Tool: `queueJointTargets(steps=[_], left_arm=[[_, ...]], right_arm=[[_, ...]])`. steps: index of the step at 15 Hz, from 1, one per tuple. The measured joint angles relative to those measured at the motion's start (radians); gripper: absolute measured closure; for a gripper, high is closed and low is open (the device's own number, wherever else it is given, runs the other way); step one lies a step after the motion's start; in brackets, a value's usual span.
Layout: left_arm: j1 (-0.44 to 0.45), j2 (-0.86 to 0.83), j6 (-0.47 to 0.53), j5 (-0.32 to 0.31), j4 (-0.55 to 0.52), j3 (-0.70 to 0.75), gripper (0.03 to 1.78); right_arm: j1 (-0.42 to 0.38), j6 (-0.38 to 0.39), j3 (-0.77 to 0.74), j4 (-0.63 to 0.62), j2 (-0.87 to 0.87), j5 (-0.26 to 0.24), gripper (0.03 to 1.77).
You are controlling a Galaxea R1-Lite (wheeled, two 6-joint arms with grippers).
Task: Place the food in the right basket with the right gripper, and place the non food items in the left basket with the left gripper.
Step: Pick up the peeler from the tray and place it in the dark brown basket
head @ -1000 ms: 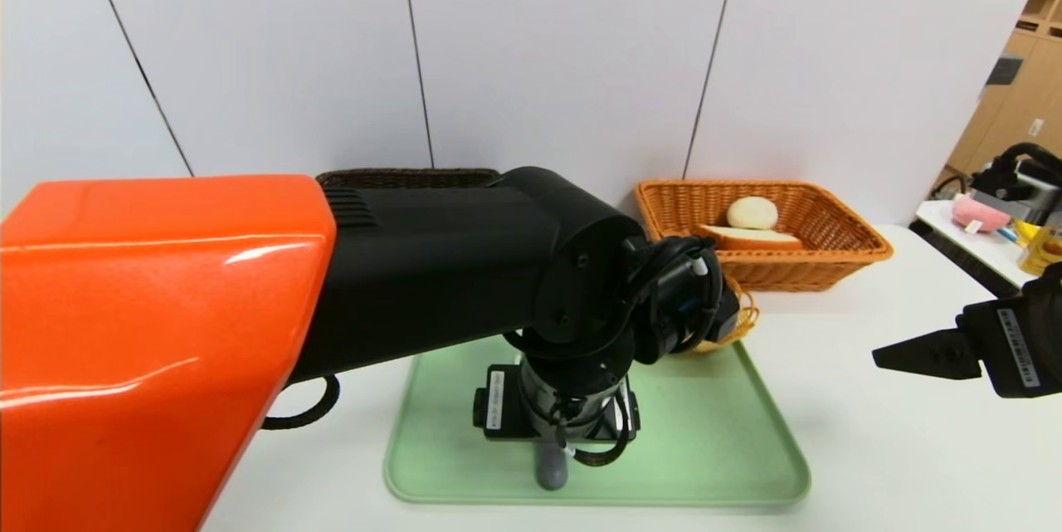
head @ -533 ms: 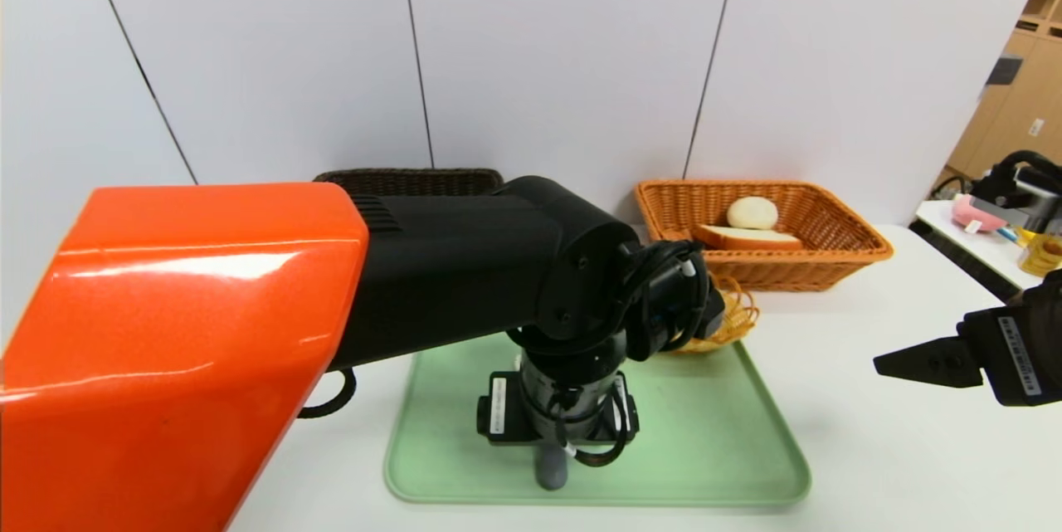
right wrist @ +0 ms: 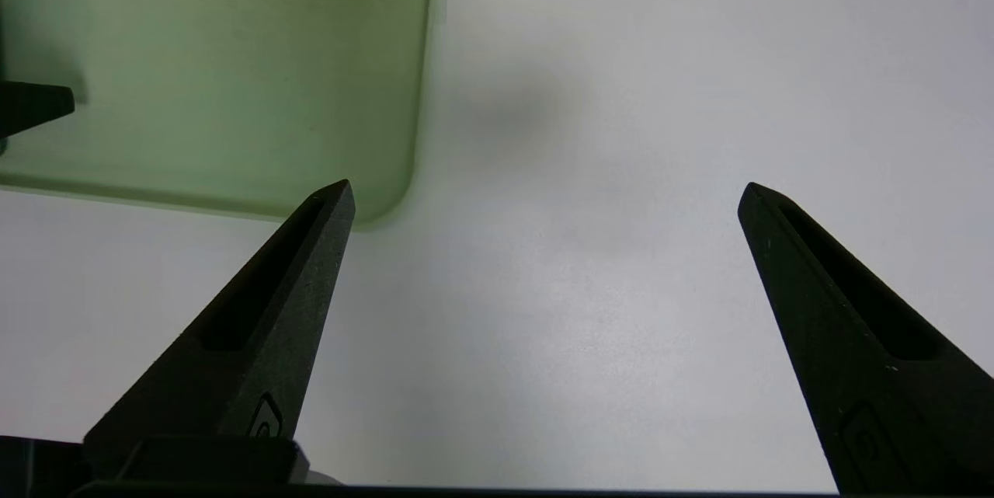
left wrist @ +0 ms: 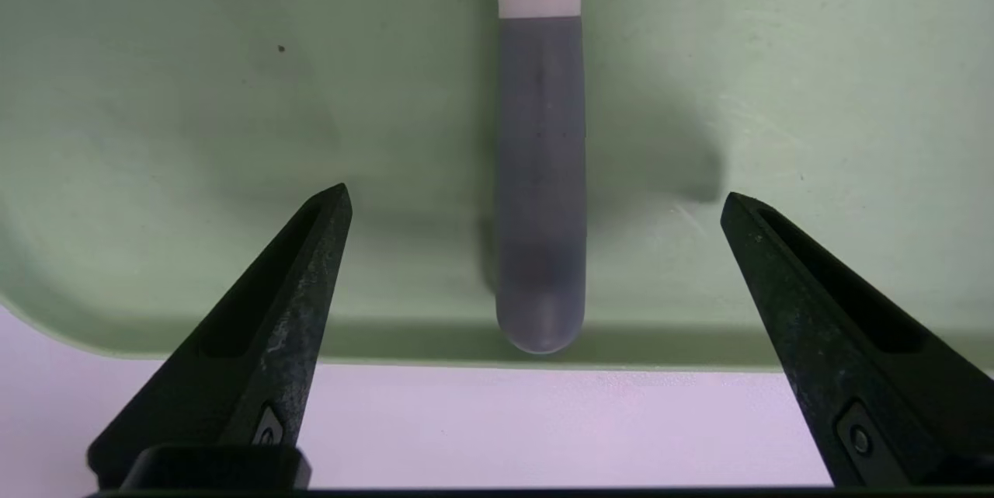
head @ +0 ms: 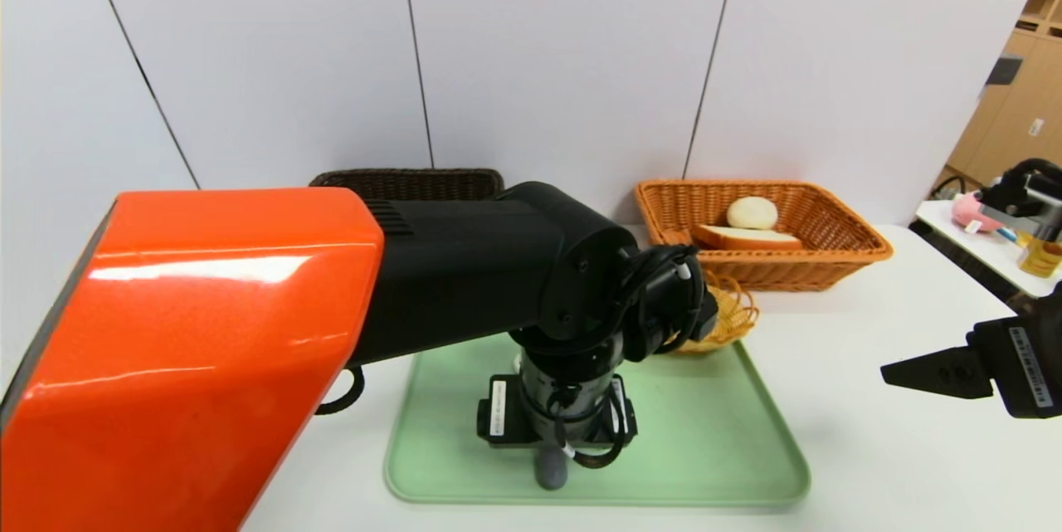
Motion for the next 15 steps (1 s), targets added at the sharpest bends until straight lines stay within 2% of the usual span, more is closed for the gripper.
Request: queueJointTargets(steps=[1,2,5,9,10,15], left_arm=[[0.003,0.003,0.001,0.000,0.000,0.000,0.12],[0.004,0.007,0.002,0.000,0.000,0.000,0.20],[0.004,0.018,0.003,-0.001,-0.002,0.000,0.68],[0.003,0.021,0.005,-0.001,-0.002,0.000,1.12],[0.003,0.022,0.005,-0.001,-0.001,0.000,1.52],[0.005,0.005,0.005,-0.001,0.002,0.001,1.52]], right_arm=[[0.000,0.000,0.001,-0.001,-0.002,0.000,0.09],[0.000,0.001,0.003,0.000,-0.003,0.000,0.09],[0.000,0.000,0.003,-0.001,-0.006,0.000,0.09],[0.000,0.002,0.006,-0.001,-0.008,0.000,0.09],[0.000,0.001,0.009,-0.001,-0.008,0.000,0.09],[0.000,0.001,0.016,-0.001,-0.019,0.000,0.09]])
